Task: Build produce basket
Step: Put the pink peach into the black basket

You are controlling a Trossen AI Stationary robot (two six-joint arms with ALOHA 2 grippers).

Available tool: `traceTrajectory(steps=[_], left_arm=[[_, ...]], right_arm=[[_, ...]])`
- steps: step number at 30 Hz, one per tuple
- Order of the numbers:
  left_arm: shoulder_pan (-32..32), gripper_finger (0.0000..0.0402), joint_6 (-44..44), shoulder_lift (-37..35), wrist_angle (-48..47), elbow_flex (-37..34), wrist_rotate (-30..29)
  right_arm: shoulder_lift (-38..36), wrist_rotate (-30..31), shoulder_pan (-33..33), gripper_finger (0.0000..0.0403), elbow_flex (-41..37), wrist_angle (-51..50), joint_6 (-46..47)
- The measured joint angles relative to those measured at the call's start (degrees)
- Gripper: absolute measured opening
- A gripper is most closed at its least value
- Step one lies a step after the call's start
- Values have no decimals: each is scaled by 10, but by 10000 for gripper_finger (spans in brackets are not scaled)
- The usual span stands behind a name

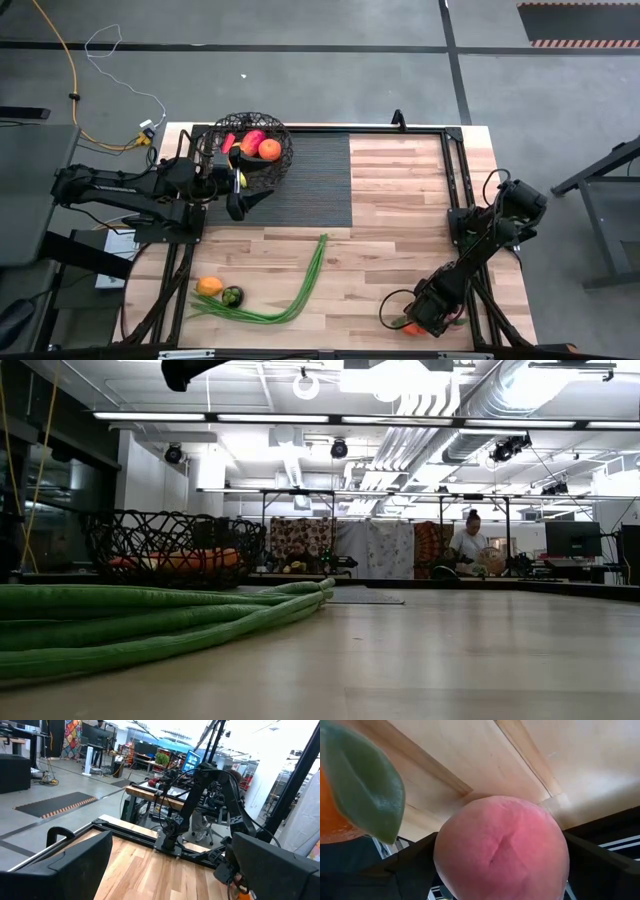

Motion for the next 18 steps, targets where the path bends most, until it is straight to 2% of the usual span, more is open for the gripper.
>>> traceTrajectory(steps=[5,9,14,18], left_arm=[[0,397,0,0,0,0,0],[0,397,0,0,0,0,0],[0,397,-19,0,4,1,2],[0,397,-20,0,4,10,2]], right_arm=[[-3,13,-3,350,25,-28,-64],[-38,71,-22,349,66,-66,-153],[-103,218,-92,349,141,-130,-319],[-142,359,-195,349,187,-150,-448]])
